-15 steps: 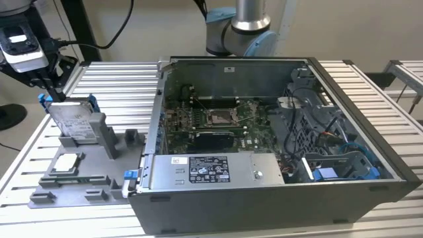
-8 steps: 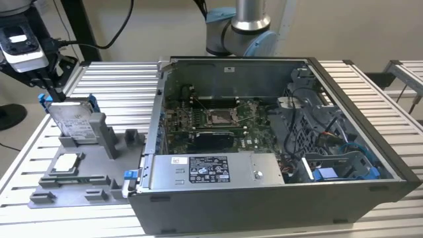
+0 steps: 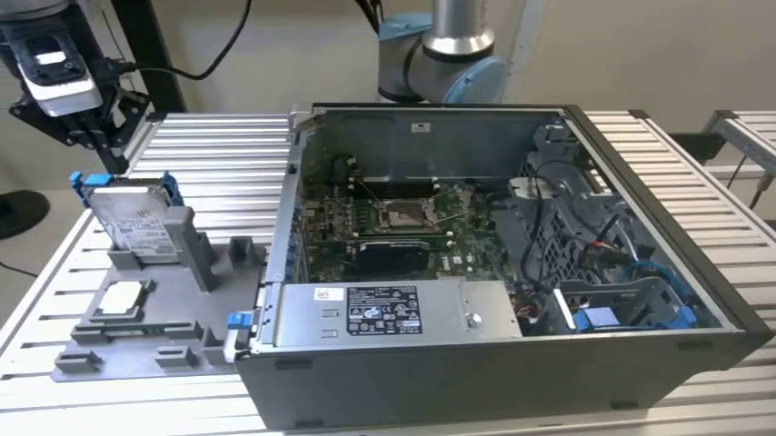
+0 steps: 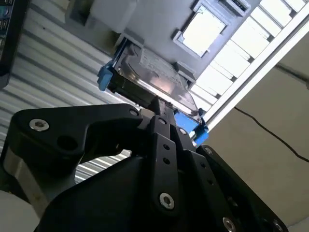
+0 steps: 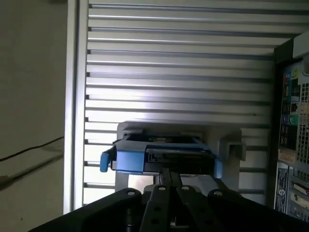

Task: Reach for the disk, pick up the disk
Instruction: 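Reach for the disk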

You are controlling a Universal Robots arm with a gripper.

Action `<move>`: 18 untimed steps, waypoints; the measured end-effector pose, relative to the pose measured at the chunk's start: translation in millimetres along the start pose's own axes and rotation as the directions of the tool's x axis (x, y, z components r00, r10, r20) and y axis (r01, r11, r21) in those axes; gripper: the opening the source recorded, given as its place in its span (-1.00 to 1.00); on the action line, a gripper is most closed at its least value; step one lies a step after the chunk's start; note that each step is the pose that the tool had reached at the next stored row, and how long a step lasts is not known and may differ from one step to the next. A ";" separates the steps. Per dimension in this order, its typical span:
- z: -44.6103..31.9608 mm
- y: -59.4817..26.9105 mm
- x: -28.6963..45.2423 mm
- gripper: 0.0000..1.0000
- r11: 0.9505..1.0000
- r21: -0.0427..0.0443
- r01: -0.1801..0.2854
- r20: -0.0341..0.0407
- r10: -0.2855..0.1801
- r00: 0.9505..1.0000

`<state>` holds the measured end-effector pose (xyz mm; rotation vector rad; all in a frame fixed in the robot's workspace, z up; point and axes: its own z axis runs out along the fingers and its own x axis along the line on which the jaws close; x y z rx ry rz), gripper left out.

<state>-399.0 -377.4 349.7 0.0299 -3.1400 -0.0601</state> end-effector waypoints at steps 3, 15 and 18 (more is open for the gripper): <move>0.5 2.6 12.4 -1.00 1.000 0.000 0.000 0.000 0.000 1.000; 0.6 3.0 30.3 -1.00 1.000 0.000 0.000 0.000 0.000 1.000; 0.6 3.0 30.4 -1.00 1.000 0.000 0.000 0.000 0.000 1.000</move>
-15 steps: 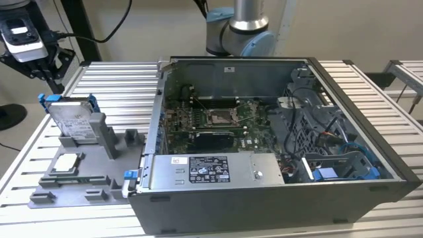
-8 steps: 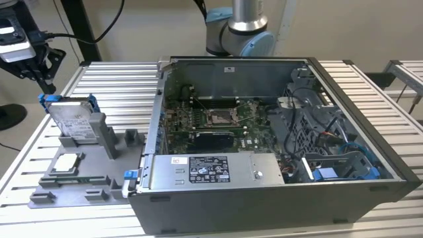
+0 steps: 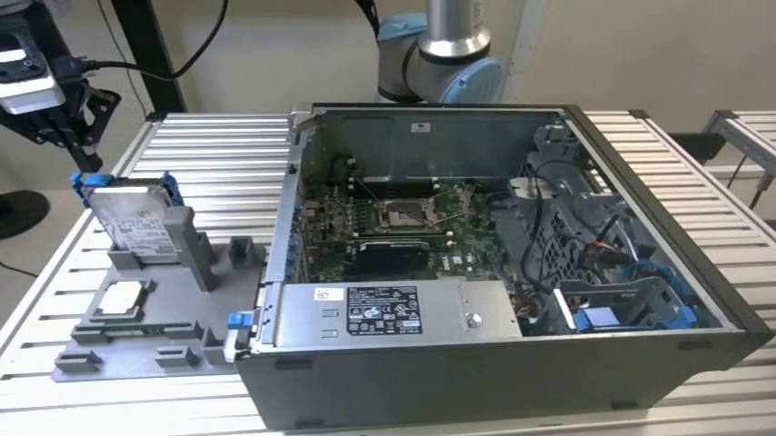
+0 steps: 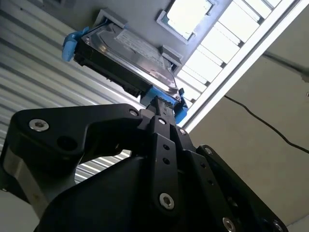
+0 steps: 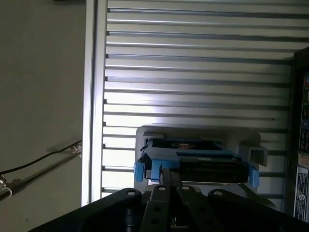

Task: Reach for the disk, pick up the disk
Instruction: 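Reach for the disk, then pick up the disk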

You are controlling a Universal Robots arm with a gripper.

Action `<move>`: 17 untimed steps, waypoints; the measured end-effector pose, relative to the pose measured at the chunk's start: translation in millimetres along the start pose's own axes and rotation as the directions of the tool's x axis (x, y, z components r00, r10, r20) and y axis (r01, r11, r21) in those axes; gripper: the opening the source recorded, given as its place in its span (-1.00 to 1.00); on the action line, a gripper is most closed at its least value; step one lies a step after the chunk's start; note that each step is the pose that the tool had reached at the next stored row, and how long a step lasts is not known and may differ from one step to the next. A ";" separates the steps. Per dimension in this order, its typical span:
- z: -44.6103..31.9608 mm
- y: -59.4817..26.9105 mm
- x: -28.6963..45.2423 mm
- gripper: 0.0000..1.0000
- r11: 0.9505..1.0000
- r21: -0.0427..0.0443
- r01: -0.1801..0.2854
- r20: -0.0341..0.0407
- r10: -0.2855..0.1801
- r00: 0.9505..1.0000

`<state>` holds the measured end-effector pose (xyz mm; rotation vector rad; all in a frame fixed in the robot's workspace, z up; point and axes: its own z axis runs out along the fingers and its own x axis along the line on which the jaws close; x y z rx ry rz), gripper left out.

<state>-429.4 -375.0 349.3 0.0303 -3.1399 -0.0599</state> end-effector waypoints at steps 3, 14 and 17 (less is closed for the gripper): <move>0.0 0.0 0.0 -1.00 1.000 0.000 0.000 0.000 0.000 1.000; 0.0 0.0 0.2 -1.00 0.998 0.001 0.066 -0.003 -0.066 0.998; 0.0 0.0 0.2 -1.00 0.995 0.002 0.098 -0.004 -0.098 0.995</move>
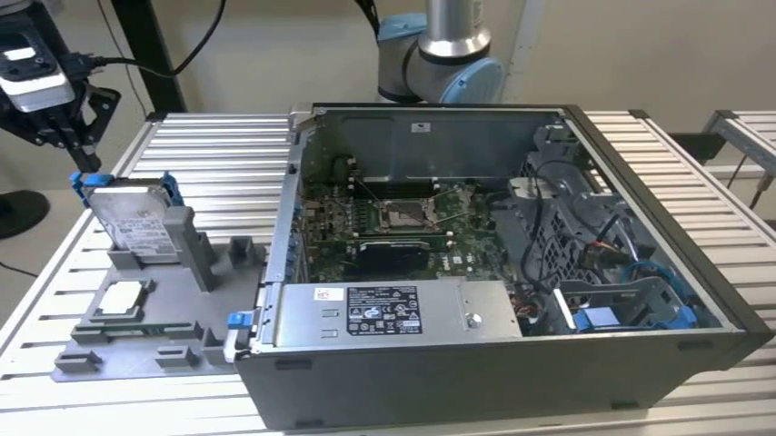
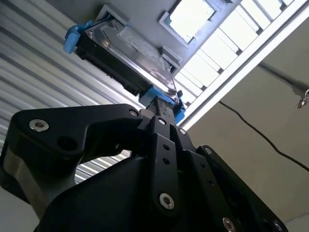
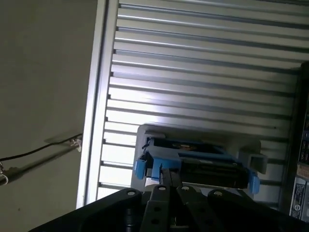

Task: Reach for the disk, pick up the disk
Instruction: 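Pick up the disk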

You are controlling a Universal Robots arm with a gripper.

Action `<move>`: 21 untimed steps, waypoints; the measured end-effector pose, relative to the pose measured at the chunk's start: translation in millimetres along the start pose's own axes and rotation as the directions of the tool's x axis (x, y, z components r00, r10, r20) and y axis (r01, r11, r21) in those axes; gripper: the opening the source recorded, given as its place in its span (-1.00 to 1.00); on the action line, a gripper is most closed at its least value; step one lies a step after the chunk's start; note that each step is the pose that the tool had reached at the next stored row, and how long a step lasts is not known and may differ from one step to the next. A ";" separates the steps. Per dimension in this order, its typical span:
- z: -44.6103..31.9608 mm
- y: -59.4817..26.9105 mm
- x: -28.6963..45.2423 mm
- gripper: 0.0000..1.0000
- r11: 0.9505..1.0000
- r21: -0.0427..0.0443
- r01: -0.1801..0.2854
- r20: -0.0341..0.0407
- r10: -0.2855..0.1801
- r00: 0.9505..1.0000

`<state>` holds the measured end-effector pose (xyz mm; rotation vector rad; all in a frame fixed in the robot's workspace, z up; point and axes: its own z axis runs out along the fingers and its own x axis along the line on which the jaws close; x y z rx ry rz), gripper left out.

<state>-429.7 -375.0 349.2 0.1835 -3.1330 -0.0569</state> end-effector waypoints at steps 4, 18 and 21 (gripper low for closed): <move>0.0 0.0 0.0 -1.00 0.999 0.000 0.039 -0.002 -0.039 0.999; 0.0 0.0 0.2 -1.00 0.981 0.001 0.196 -0.007 -0.196 0.981; 0.0 0.0 0.2 -1.00 0.972 0.001 0.233 -0.009 -0.233 0.972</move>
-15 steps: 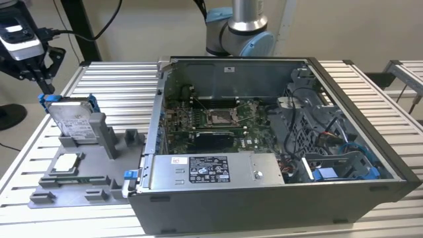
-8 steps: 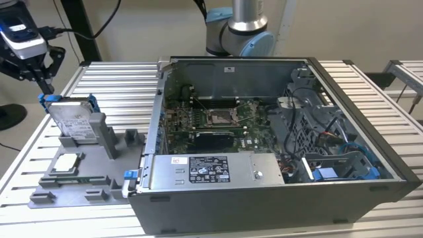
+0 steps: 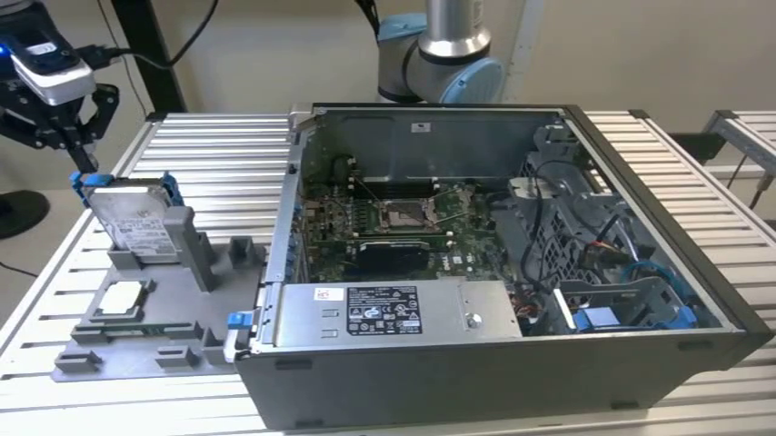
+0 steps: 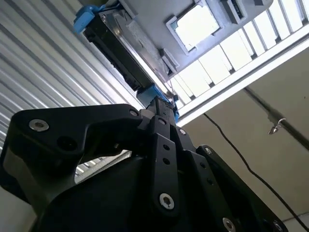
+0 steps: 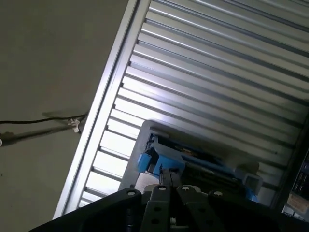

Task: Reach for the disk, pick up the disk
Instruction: 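Pick up the disk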

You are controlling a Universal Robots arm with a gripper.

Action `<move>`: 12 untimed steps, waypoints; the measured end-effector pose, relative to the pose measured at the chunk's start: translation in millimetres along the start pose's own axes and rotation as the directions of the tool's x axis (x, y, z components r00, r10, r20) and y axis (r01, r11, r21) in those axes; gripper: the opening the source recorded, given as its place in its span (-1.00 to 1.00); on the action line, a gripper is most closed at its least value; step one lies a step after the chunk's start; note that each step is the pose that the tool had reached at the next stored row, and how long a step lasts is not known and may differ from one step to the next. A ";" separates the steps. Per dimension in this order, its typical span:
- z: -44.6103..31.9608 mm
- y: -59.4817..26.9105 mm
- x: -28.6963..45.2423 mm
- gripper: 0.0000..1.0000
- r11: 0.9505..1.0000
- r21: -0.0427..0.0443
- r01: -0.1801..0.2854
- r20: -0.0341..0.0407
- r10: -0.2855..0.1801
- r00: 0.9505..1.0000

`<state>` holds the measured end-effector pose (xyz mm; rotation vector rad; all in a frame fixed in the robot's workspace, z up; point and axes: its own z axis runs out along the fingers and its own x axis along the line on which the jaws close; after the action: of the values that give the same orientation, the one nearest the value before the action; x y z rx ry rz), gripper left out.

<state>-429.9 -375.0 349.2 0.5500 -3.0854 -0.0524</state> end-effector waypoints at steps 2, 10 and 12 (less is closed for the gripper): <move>0.0 0.0 0.0 -1.00 1.000 0.000 0.025 -0.001 -0.025 1.000; 0.0 0.0 0.0 -1.00 0.992 0.000 0.124 -0.004 -0.124 0.992; 0.0 0.0 0.0 -1.00 0.989 0.000 0.147 -0.005 -0.147 0.989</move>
<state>-429.9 -375.0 349.2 0.7754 -3.0341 -0.0512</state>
